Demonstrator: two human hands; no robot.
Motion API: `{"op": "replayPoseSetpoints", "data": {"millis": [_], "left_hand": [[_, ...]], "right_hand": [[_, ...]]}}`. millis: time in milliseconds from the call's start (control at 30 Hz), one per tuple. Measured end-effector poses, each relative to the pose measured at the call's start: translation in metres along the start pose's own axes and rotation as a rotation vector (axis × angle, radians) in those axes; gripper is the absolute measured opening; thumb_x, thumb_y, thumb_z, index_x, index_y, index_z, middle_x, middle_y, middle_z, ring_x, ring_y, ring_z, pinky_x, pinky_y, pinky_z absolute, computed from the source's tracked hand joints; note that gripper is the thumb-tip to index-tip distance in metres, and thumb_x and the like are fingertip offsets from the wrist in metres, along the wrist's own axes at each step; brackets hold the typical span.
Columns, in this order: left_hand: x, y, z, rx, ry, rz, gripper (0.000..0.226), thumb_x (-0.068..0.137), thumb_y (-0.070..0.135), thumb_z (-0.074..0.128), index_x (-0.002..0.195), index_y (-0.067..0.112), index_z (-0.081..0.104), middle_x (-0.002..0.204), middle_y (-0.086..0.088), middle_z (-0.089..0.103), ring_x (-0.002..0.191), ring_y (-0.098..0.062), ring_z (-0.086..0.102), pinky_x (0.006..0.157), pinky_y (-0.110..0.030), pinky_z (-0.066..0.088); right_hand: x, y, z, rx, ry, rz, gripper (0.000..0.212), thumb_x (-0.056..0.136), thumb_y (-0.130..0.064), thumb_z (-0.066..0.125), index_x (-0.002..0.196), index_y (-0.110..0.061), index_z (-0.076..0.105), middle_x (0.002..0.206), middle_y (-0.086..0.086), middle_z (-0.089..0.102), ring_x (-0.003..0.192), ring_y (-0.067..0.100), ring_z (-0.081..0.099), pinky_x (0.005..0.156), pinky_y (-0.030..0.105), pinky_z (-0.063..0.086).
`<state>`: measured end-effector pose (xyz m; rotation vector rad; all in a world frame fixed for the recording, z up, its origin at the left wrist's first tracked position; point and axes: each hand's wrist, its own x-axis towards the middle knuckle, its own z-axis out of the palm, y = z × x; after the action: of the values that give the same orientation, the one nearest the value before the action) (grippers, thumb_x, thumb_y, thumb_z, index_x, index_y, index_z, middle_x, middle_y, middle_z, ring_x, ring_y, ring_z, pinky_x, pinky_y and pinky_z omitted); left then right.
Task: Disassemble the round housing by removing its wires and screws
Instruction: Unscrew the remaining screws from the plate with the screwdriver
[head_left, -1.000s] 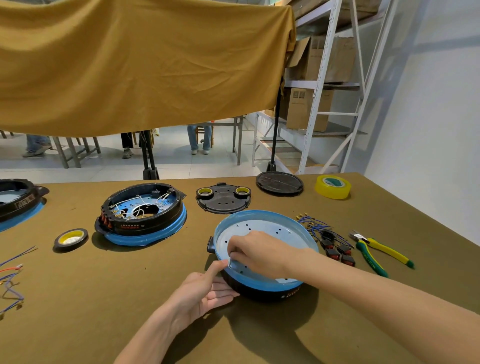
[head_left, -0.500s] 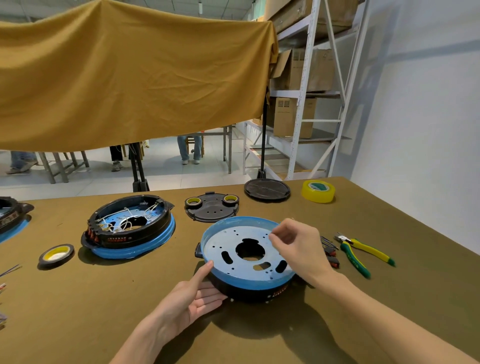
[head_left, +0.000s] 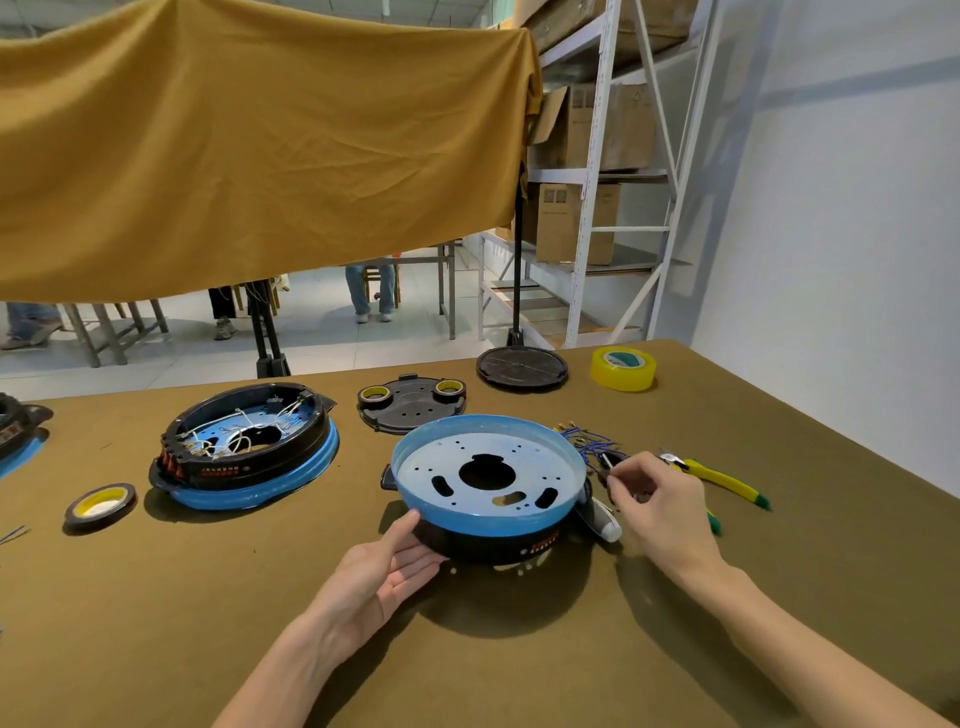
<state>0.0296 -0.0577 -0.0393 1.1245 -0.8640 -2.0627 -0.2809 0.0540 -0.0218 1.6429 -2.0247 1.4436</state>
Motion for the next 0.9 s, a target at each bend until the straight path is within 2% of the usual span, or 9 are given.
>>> {"op": "replayPoseSetpoints", "data": {"millis": [133,233,400,567,700,900], "left_hand": [[0.0,-0.001,-0.001,-0.017,0.023,0.024,0.05,0.071,0.033,0.08,0.111,0.007,0.067,0.106,-0.019,0.079,0.1,-0.028,0.078,0.078,-0.036,0.063],[0.0,-0.003,-0.003,-0.045,0.007,0.032,0.047,0.073,0.028,0.079,0.113,0.005,0.067,0.107,-0.021,0.079,0.095,-0.028,0.079,0.071,-0.034,0.066],[0.003,-0.004,-0.006,-0.098,-0.013,0.038,0.043,0.08,0.02,0.075,0.119,0.002,0.067,0.111,-0.025,0.077,0.098,-0.032,0.078,0.069,-0.037,0.067],[0.007,-0.005,-0.006,-0.082,0.022,0.013,0.018,0.101,0.007,0.058,0.117,0.001,0.063,0.105,-0.024,0.078,0.093,-0.033,0.079,0.07,-0.039,0.067],[0.007,-0.006,-0.005,-0.054,0.017,0.013,0.02,0.101,-0.002,0.05,0.116,0.001,0.063,0.104,-0.023,0.078,0.103,-0.034,0.075,0.078,-0.041,0.06],[0.008,-0.005,-0.006,-0.021,0.008,0.004,0.017,0.102,0.0,0.051,0.115,0.002,0.062,0.105,-0.024,0.078,0.098,-0.033,0.078,0.074,-0.04,0.065]], "right_hand": [[-0.012,0.024,-0.012,-0.135,-0.133,0.065,0.022,0.083,-0.004,0.077,0.083,-0.024,0.069,0.076,-0.012,0.07,0.073,0.005,0.065,0.066,0.023,0.051],[-0.019,0.035,-0.018,-0.215,-0.205,0.042,0.02,0.083,-0.006,0.078,0.083,-0.024,0.069,0.077,-0.012,0.069,0.074,0.006,0.065,0.069,0.031,0.055],[-0.018,0.042,-0.014,-0.308,-0.266,0.02,0.015,0.084,-0.013,0.079,0.087,-0.026,0.07,0.081,-0.01,0.064,0.077,0.009,0.06,0.069,0.027,0.05],[-0.009,0.047,-0.006,-0.348,-0.312,0.001,0.015,0.083,-0.014,0.079,0.09,-0.027,0.074,0.09,-0.012,0.059,0.088,0.007,0.058,0.074,0.025,0.051],[-0.001,0.05,-0.001,-0.37,-0.342,0.008,0.017,0.082,-0.017,0.08,0.09,-0.03,0.072,0.091,-0.011,0.058,0.089,0.009,0.059,0.071,0.023,0.046],[0.009,0.047,0.005,-0.387,-0.358,0.001,0.02,0.081,-0.018,0.081,0.094,-0.031,0.074,0.087,-0.013,0.051,0.079,0.006,0.053,0.069,0.019,0.041]]}}
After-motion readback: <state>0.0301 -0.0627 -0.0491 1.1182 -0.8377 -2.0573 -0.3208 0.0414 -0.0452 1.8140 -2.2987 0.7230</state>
